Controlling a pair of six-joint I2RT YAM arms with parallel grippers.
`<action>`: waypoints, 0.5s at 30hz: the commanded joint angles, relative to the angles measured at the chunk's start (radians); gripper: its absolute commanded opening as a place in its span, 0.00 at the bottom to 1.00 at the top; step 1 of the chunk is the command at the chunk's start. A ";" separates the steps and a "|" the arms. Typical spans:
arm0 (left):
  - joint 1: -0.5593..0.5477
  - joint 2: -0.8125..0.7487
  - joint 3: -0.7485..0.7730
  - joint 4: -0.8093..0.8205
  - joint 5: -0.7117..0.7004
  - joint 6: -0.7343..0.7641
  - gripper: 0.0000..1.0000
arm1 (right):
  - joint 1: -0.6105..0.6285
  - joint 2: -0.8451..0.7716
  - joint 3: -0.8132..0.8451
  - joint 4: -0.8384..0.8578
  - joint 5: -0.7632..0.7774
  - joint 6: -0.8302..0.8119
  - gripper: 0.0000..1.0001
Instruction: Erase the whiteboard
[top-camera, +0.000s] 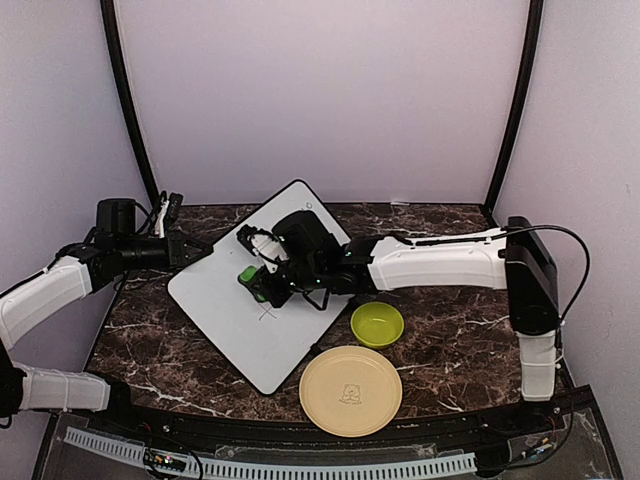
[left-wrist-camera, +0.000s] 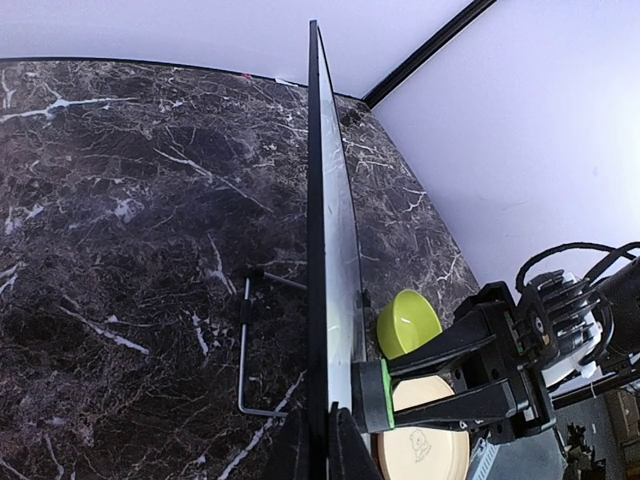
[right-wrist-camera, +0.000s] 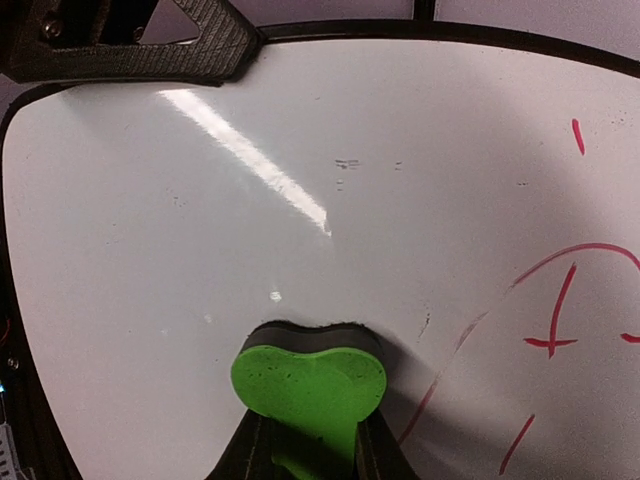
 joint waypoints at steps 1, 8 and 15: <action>-0.029 0.004 -0.008 -0.025 0.033 0.051 0.00 | 0.053 0.054 -0.005 -0.016 0.020 0.000 0.00; -0.030 0.004 -0.008 -0.023 0.031 0.051 0.00 | 0.058 -0.007 -0.162 0.043 0.034 0.040 0.00; -0.029 0.004 -0.008 -0.025 0.028 0.054 0.00 | -0.034 -0.049 -0.286 0.091 0.033 0.064 0.00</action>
